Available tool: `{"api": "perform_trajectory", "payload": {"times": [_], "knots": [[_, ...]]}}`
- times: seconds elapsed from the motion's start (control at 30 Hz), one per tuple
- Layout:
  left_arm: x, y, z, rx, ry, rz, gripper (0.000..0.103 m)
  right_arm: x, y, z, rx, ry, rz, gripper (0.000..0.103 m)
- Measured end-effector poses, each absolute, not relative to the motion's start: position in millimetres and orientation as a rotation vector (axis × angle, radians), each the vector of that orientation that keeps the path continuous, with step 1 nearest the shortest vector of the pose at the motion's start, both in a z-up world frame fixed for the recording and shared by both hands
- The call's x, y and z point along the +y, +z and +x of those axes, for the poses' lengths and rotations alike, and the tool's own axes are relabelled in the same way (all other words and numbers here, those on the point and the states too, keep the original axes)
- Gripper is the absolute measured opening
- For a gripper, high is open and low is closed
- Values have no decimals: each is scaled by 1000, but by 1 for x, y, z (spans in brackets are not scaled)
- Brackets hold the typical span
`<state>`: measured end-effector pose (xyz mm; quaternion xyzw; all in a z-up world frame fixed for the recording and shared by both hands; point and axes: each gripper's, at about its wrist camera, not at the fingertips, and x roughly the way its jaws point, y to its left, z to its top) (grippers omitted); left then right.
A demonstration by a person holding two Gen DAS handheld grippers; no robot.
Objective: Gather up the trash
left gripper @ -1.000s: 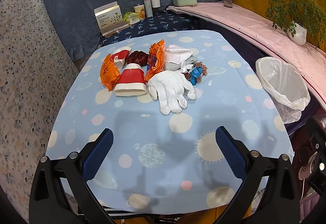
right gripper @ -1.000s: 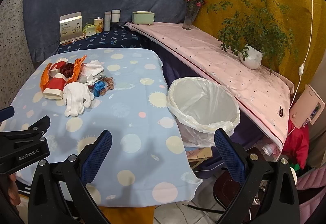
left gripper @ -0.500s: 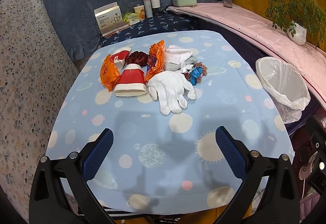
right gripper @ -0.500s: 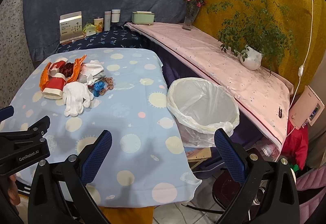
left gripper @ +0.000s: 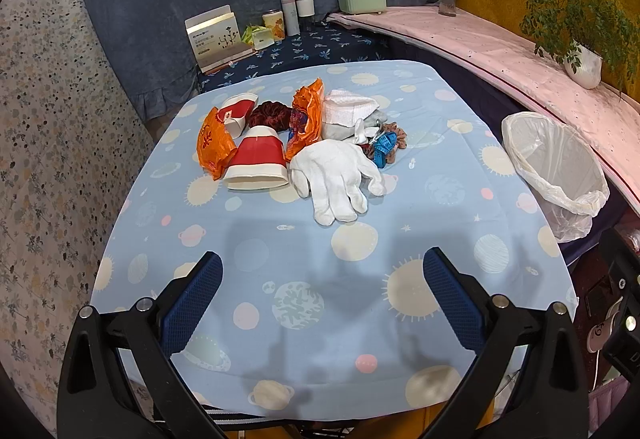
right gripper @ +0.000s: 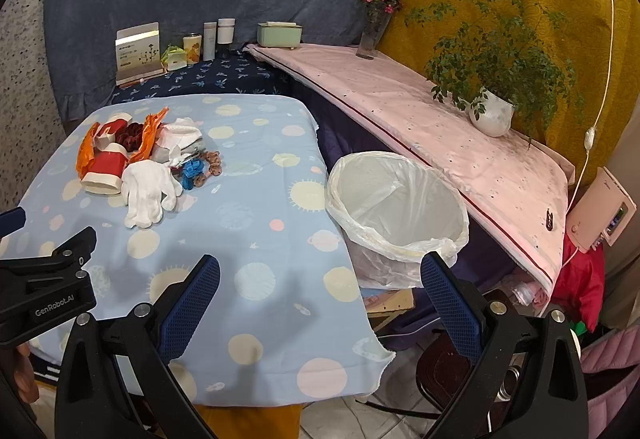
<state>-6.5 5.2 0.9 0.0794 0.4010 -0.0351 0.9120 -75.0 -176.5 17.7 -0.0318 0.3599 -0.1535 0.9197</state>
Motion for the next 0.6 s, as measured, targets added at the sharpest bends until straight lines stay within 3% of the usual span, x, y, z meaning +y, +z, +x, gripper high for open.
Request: {"api": "perform_trajectory", "payload": {"times": [0.6], "knots": [[7,7,0,798,-79,153,96,-178,23,-72,718,-341,-70,96]]}}
